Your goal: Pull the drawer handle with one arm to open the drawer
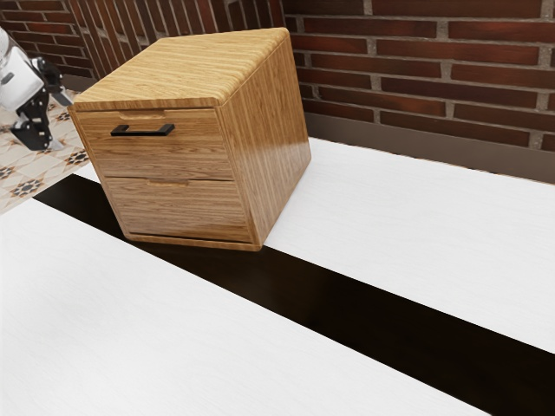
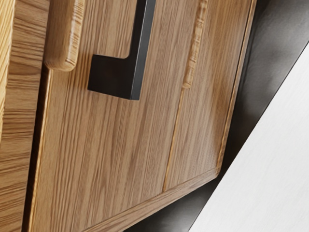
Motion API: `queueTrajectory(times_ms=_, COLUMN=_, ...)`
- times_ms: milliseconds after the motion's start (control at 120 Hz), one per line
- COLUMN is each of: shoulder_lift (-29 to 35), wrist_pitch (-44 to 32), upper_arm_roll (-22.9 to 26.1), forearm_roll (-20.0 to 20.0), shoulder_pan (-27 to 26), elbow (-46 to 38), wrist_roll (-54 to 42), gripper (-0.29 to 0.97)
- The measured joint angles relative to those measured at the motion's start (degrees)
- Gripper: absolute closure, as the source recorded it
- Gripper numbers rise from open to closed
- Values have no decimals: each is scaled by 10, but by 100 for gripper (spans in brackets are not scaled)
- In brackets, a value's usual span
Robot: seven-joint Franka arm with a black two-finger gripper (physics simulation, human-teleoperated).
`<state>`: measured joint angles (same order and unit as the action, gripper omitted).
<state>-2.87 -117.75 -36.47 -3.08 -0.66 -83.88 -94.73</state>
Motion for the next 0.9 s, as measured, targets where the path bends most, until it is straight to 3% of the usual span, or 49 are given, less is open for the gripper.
queueTrajectory(times_ms=458, shoulder_lift=-3, wrist_pitch=-23, upper_arm_roll=7, forearm_roll=-18, shoulder_pan=-2, elbow=-11, wrist_roll=1, gripper=0)
queueTrajectory(times_ms=900, shoulder_lift=-6, wrist_pitch=-57, upper_arm_roll=47, forearm_roll=-19, shoulder_pan=-3, elbow=-48, wrist_roll=4, gripper=0)
